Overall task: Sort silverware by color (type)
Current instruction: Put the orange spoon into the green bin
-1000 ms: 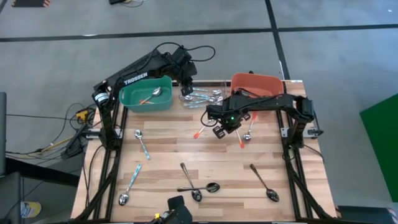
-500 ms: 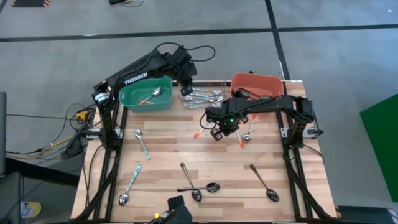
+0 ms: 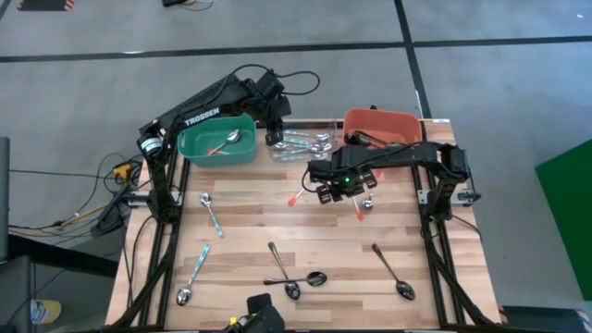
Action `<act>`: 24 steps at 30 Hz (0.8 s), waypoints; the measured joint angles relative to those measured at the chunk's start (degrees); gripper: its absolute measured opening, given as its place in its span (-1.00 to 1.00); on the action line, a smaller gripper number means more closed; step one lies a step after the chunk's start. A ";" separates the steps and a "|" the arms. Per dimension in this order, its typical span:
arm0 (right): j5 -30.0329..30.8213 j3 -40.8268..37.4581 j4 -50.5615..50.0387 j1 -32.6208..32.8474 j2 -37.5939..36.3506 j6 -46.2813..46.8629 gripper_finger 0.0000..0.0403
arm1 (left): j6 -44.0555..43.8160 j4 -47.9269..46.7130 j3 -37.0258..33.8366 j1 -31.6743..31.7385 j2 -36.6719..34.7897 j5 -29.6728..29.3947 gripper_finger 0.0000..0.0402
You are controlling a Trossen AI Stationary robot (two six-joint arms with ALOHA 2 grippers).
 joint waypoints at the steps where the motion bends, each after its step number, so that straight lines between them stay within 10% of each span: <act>1: 0.22 -1.16 0.26 0.00 -0.04 1.04 -0.04 | 0.01 -0.28 0.00 0.00 0.00 0.00 -0.44; 24: 3.81 -30.59 13.97 -4.82 -15.18 25.38 -0.23 | -0.12 -1.13 -0.02 0.00 0.00 0.02 -0.44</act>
